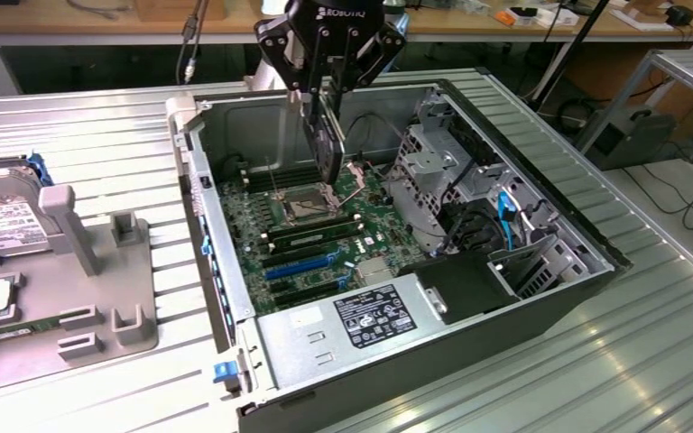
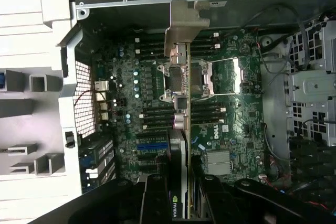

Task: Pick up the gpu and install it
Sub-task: 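Pick up the gpu and move the gpu toward the slot, then insert the gpu into the slot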

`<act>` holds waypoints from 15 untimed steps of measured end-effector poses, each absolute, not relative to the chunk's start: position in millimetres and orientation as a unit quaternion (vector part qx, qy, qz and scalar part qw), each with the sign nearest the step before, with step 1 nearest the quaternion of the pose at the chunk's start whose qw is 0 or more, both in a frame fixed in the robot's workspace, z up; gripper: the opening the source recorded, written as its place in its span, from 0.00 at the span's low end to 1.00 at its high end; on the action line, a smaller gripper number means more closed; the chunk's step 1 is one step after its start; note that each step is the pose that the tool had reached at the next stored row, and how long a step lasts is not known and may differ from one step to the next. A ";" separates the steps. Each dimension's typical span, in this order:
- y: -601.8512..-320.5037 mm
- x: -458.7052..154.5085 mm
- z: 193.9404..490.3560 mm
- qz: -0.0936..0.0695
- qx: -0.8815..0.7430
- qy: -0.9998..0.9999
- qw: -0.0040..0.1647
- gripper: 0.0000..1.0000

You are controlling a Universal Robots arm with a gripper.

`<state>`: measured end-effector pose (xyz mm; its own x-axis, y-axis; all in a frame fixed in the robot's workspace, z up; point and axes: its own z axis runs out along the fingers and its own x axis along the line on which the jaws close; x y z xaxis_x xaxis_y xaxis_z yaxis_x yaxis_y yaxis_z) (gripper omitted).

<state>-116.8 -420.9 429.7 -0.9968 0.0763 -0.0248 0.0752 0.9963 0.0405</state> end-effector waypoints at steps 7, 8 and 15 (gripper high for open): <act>-420.9 -116.8 429.7 0.020 0.038 0.999 0.013 0.27; -420.9 -116.8 429.7 0.020 0.038 0.999 0.013 0.27; -420.9 -116.8 429.7 0.020 0.033 0.999 0.013 0.27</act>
<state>-116.8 -420.9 429.7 -0.9975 0.0669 -0.0248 0.0659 0.9970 0.0405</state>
